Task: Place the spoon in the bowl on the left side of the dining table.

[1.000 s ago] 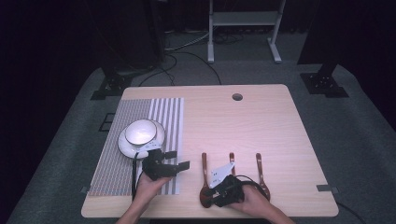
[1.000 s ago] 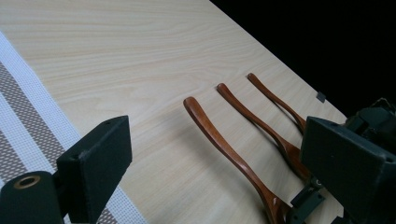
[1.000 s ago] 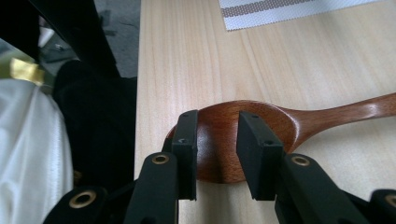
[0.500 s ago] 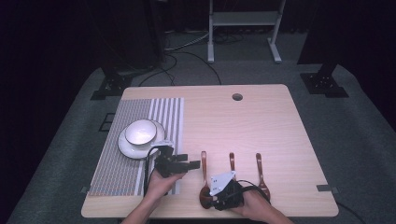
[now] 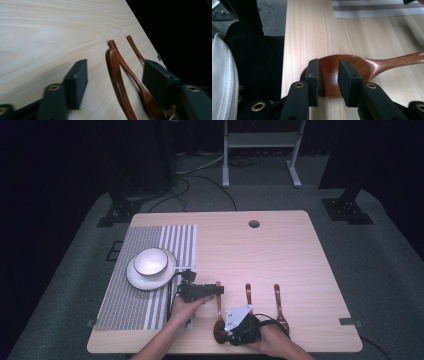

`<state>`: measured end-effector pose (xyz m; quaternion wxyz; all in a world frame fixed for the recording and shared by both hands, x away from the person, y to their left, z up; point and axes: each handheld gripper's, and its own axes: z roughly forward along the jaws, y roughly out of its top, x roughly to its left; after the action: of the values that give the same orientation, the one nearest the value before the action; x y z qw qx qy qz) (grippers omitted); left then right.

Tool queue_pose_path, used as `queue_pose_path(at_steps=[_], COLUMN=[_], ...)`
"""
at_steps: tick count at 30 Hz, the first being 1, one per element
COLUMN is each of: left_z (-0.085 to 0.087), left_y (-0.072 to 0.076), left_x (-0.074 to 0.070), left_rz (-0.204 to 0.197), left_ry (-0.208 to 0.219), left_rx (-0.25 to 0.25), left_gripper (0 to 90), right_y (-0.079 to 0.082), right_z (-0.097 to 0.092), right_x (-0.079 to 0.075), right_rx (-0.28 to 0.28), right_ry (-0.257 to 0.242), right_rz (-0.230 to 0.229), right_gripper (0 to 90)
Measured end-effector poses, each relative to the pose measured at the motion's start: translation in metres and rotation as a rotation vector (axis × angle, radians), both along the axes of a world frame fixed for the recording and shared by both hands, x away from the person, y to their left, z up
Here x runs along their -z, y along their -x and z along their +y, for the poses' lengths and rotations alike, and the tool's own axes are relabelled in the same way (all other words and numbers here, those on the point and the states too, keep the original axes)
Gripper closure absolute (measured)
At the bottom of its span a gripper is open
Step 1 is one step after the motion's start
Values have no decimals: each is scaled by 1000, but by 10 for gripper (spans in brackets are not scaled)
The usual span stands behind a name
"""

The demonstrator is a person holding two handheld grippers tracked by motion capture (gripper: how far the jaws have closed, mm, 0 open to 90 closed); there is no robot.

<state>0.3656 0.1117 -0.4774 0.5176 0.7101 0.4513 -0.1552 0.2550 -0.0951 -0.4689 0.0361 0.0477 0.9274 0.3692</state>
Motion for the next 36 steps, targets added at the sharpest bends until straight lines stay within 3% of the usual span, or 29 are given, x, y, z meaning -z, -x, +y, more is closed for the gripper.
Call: queue_pose_path(at_steps=[8,15,21,24,29,36], left_z=[-1,0,5,9,13,18], left_y=[1,0,-1,-1,2,3], left_x=[5,6,4,-3,-16,-22], left_rz=[-3,23,37,17,-31,-68], left_ry=[15,85,178,227,236,211], left_rx=[32,41,30,25,25,14], left_gripper=[734,778,818,840,841,841], right_y=[1,2,1,-1,-4,-7], right_z=[0,-2,-8,-13,-23,-33], right_x=[0,1,1,0,-5,-15], right_rx=[-4,-7,12,39,64,95], right_ry=[-3,-12,-24,-21,-65,-87], right_rz=[-11,-24,-36,-15,19,15], right_gripper=[696,695,658,636,609,580])
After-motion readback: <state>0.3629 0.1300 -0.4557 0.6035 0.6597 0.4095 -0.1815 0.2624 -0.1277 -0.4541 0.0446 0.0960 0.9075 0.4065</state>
